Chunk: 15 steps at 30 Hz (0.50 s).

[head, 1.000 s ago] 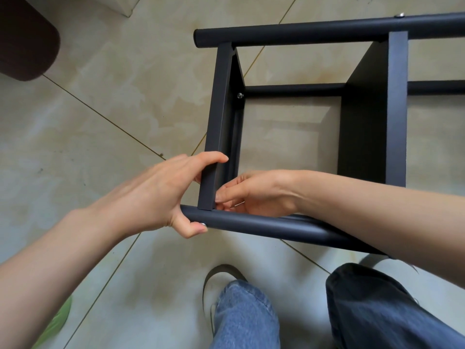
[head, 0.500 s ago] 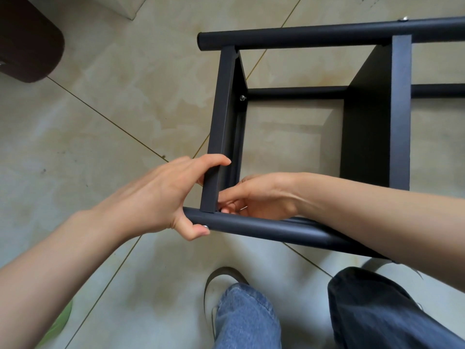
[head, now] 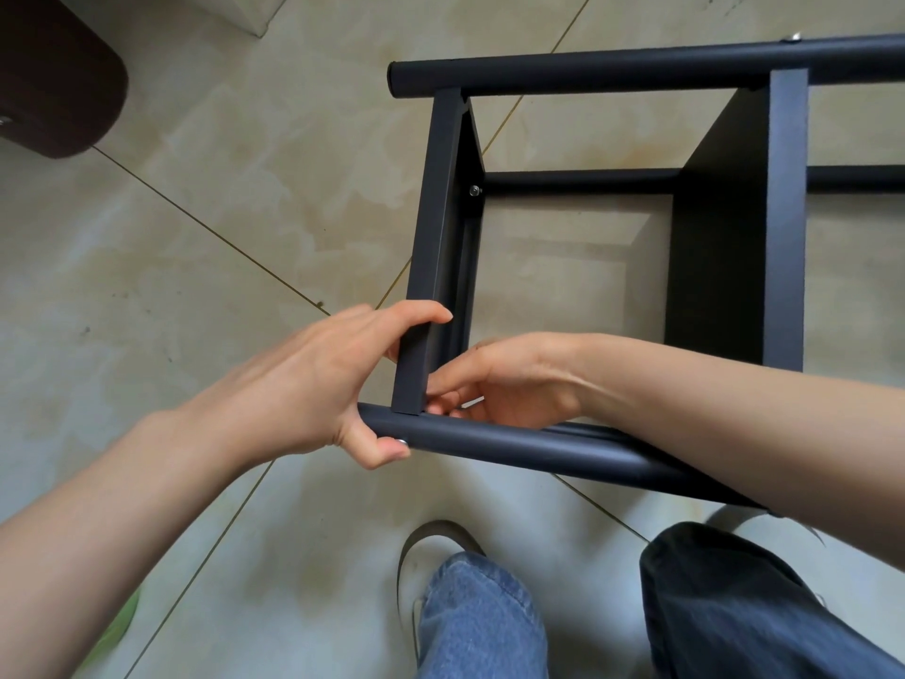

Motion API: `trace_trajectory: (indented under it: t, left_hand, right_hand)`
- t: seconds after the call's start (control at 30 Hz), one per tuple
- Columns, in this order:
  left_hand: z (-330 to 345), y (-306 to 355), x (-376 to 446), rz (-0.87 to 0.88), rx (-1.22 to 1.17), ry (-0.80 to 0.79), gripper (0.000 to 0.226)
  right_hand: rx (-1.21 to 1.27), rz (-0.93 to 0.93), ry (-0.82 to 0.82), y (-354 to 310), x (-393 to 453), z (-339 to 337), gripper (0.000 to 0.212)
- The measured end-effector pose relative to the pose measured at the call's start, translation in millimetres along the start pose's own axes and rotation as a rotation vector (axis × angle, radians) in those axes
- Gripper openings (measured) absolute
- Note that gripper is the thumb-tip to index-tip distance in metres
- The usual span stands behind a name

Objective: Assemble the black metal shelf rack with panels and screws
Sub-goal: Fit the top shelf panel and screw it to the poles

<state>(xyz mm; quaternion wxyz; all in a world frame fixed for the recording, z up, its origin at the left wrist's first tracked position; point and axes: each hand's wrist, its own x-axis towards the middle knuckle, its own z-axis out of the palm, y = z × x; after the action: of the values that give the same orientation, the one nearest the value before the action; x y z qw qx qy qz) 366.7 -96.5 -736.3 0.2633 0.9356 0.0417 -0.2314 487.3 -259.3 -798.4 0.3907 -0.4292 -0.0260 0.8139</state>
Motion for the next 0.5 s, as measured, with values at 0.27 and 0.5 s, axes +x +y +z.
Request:
trace_trajectory:
  t: [0.27,0.5]
  left_hand:
    - [-1.2,2.0,0.6,-0.009,-0.009,-0.004,0.100]
    - [-1.2,2.1,0.1,-0.006,0.005,-0.004,0.100]
  right_hand:
    - [0.008,0.008,0.026,-0.8,0.1,1.3,0.015]
    - [-0.031,-0.030,0.046,-3.7,-1.7,0.9,0.019]
